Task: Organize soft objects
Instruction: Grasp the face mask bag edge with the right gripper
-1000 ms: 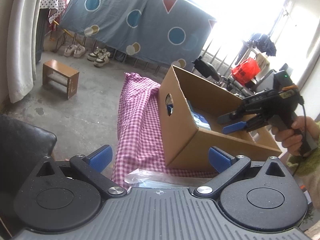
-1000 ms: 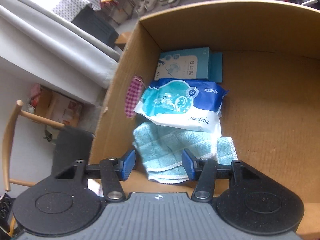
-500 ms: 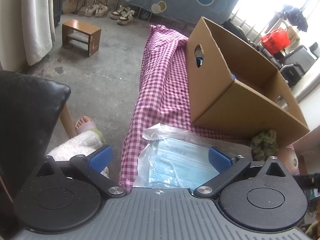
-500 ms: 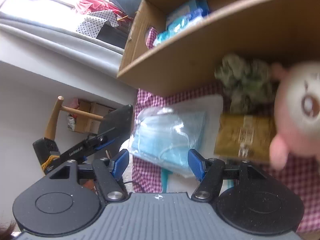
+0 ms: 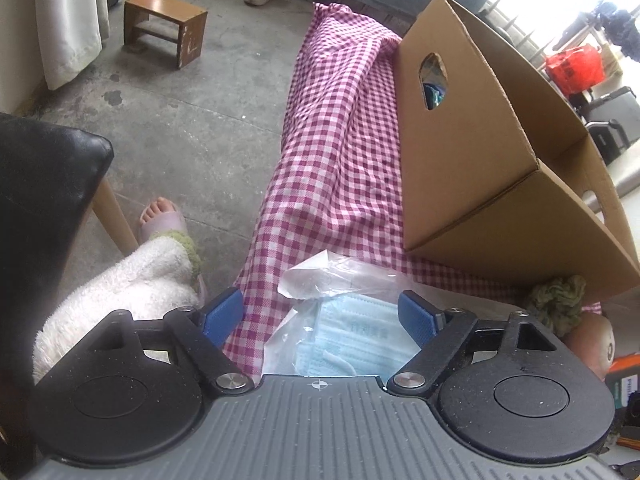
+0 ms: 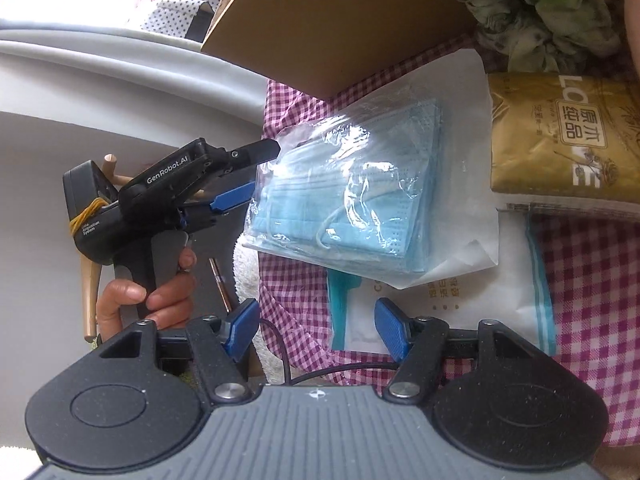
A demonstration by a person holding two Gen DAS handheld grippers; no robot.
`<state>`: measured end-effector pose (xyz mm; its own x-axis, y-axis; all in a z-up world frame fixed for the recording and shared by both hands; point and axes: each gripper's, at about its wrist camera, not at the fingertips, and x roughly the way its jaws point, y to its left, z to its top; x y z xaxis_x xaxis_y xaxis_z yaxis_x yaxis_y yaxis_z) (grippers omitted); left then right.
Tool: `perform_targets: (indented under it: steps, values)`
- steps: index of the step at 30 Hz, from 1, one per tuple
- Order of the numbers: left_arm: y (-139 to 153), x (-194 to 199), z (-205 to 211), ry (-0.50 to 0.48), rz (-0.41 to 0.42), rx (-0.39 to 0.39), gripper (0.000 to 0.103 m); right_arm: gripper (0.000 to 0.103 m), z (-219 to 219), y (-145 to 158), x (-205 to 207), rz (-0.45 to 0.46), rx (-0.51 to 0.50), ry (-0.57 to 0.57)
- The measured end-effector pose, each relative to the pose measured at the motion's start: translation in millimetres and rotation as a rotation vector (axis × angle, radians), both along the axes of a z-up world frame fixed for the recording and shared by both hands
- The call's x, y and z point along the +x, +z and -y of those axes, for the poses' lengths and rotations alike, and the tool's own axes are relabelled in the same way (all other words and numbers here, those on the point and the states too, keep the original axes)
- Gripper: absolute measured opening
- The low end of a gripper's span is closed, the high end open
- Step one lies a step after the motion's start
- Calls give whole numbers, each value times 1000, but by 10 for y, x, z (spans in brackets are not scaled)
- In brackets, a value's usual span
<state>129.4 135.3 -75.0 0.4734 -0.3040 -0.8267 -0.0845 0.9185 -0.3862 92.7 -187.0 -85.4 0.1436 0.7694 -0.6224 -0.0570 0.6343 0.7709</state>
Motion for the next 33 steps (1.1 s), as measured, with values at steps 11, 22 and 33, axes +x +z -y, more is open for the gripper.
perform_targets:
  steps: [11,22,33]
  values:
    - [210,-360,159,-108,33,-36,77,66,173,-78,33,-16,66,-106]
    - [266,-871,495,-405,-42,-60,86,67,392,-142,-44,-31,105,-244]
    - [612,-707,360,-405,96,-48,92,66,396,-189,-43,-41,121,-271]
